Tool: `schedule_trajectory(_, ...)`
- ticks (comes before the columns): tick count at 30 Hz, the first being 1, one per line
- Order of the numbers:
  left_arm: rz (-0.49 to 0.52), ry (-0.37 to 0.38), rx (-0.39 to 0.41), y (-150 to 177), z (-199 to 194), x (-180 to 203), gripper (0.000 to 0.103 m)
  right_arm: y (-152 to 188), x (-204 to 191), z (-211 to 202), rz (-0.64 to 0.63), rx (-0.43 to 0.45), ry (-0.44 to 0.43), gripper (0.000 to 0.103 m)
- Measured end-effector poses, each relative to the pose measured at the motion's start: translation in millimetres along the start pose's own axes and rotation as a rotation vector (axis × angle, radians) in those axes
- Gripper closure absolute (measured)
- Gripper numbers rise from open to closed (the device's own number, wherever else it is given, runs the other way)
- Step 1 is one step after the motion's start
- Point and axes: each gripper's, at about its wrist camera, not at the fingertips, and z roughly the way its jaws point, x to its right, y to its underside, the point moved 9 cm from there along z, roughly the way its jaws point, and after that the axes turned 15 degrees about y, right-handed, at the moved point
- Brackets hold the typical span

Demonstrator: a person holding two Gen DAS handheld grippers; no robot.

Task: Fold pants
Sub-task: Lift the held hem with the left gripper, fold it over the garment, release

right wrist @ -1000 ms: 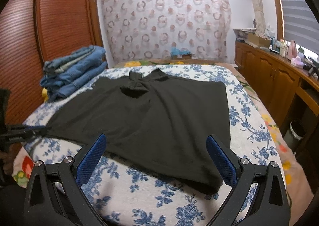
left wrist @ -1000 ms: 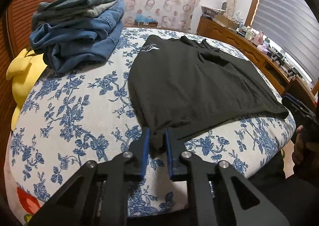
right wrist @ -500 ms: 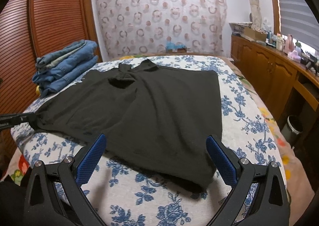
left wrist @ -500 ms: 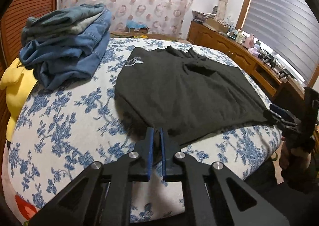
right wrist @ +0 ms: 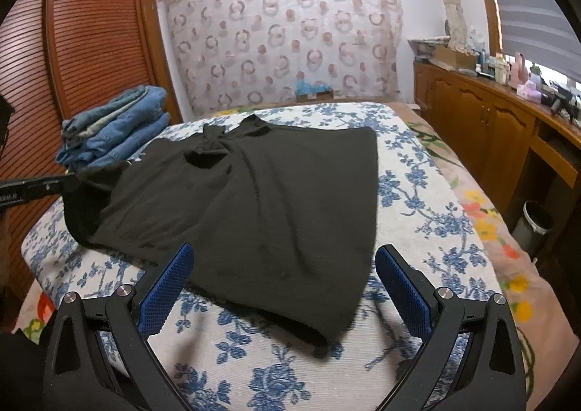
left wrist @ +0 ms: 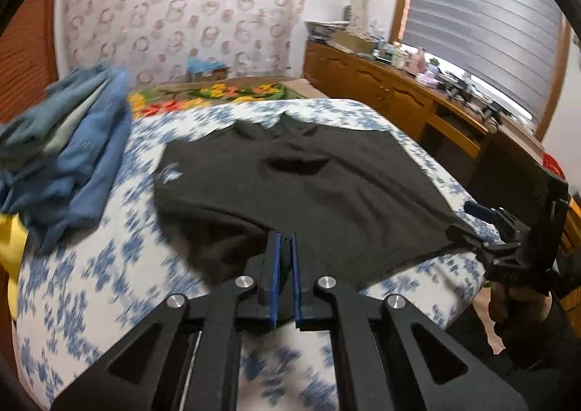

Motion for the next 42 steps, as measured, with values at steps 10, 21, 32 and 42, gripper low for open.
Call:
schedule_trajectory(10,0.102,0.091,-0.046,-32,44,53,0.102,-2,17,-5,0.022,0.007,0.016,0.002)
schedule_trajectory(21,0.151,0.151,-0.069,-53,69,97,0.102,-1,39,-13,0.051,0.013,0.031,0.002)
schedule_trajectory(32,0.107,0.072,-0.052,-57,62,79,0.074,-2,44,-14,0.053,0.015,0.031,0.002)
schedule_trajectory(42,0.088,-0.013,-0.010,-45,39,35,0.044,-11,16,-16,0.001,0.012,-0.009,0.015)
